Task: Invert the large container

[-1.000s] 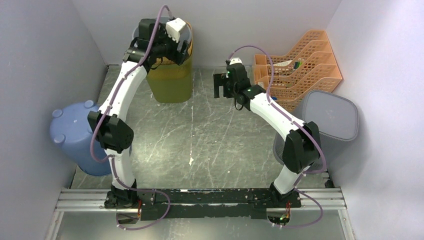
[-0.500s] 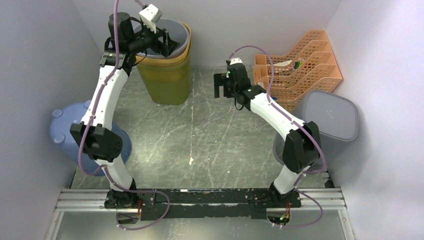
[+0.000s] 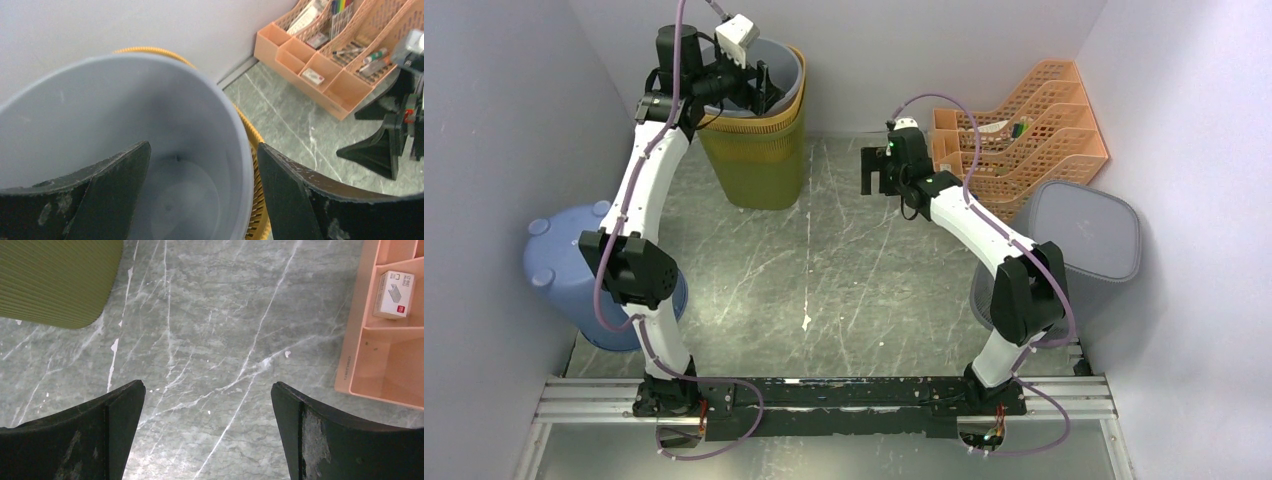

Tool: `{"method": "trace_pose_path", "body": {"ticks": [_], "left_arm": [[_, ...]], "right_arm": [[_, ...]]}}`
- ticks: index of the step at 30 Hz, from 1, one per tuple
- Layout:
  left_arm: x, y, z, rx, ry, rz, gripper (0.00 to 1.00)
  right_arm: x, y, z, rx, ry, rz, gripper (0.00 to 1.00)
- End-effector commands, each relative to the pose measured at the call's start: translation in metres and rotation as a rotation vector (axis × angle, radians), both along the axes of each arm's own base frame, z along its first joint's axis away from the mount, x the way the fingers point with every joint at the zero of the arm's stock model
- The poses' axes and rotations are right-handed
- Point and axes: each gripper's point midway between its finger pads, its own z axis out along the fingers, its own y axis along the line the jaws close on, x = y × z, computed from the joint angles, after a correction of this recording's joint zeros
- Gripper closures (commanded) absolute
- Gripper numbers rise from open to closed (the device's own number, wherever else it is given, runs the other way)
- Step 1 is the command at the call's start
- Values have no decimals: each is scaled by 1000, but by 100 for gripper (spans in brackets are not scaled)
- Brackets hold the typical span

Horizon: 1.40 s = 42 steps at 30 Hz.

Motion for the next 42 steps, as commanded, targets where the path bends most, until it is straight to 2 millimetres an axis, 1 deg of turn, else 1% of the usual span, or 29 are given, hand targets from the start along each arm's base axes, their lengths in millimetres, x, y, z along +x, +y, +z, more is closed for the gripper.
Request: {"method": "trace_pose_path", "body": {"ticks": [1, 5, 10, 15, 18, 23, 25, 26, 27, 30, 34, 37, 42], "left_arm": [[-3, 3, -13, 47, 14, -4, 10], [-5, 5, -24, 59, 36, 1, 11], [-1, 7, -39, 95, 70, 18, 11], [9, 11, -65, 201, 106, 88, 14], [13, 13, -77, 267, 124, 117, 15], [16, 11, -88, 329, 132, 99, 18], [18, 14, -95, 357, 146, 99, 20], [20, 14, -102, 372, 162, 97, 20], [20, 15, -108, 384, 175, 96, 22], [19, 16, -124, 407, 217, 83, 30], [16, 14, -135, 403, 252, 70, 35], [13, 14, -137, 394, 256, 72, 39], [11, 16, -141, 407, 273, 76, 49]], "right_arm": [[0, -2, -4, 12, 2, -3, 0], [-1, -1, -7, 16, 9, 1, 0], [-2, -2, -11, 20, 15, -1, 0], [-4, -3, -13, 19, 19, 1, 0], [-5, -5, -13, 14, 20, -1, 0], [-5, -9, -14, 8, 24, -6, 0], [-6, -12, -14, 4, 24, -11, 0], [-6, -13, -14, 3, 23, -14, 0], [-6, -14, -14, 4, 24, -16, 0], [-6, -18, -14, 3, 22, -24, 0], [-6, -21, -15, 7, 23, -26, 0], [-6, -21, -17, 10, 27, -28, 0], [-6, -21, -19, 16, 32, -25, 0]]}}
